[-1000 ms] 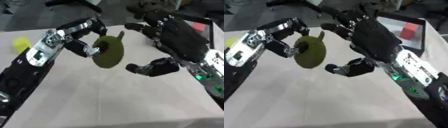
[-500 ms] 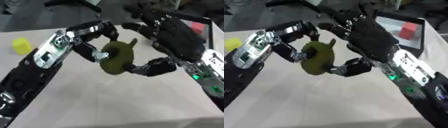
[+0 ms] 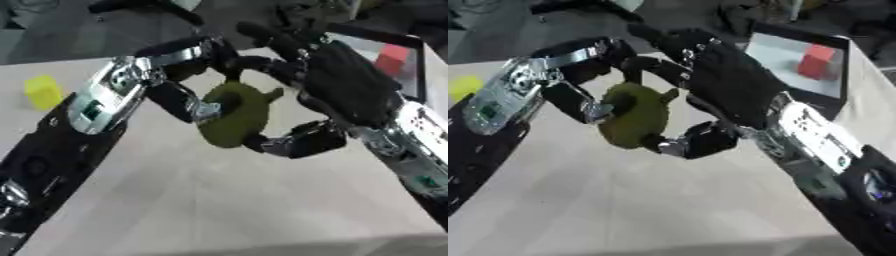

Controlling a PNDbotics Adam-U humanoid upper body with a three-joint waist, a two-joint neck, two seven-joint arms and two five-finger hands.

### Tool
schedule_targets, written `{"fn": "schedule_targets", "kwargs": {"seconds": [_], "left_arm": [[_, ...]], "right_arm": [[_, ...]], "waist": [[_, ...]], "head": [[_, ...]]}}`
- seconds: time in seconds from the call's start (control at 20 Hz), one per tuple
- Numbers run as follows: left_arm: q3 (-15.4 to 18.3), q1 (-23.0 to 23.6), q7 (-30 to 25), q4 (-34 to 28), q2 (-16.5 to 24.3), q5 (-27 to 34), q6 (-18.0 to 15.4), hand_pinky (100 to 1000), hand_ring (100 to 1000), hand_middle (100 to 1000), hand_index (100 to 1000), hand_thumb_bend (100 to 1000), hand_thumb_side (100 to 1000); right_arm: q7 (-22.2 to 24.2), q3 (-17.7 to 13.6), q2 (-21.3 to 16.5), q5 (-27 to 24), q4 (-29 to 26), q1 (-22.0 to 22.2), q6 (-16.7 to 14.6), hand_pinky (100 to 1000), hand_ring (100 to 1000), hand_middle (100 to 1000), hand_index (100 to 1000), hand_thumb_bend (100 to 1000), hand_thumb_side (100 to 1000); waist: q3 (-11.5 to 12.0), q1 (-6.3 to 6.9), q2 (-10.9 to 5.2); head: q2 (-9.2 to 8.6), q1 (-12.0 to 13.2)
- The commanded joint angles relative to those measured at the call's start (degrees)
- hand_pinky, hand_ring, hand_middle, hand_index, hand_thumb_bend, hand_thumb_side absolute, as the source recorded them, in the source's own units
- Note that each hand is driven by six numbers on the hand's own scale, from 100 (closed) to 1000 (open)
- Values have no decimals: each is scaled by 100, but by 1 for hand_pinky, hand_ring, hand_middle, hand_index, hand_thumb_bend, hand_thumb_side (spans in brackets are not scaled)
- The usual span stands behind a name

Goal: Pick up the objects with one hand, pass them to the other hand, and then place them into the box on the other side of the table.

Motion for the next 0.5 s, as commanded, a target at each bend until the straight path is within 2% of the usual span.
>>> {"fn": "schedule_targets", "kwargs": {"seconds": [0.05,0.25,0.5], "left_arm": [[164,-205,-863,-217,12,195,-734,486,343,316,484,100,262],[214,-222,-863,-272,9,309,-567,486,343,316,483,100,263],[250,-239,-863,-323,4,426,-392,486,343,316,482,100,265]], "right_arm": [[164,-1,-26,-54,-73,-16,-4,808,844,1000,839,397,416],[151,-17,-30,-70,-73,-7,31,800,839,1000,753,238,398],[-82,-46,-37,-97,-73,8,118,786,830,1000,658,100,452]], "waist": [[8,-20,-78],[2,-19,-75],[27,-26,-80]], "head": [[-12,-16],[-12,-18],[-12,-41]]}}
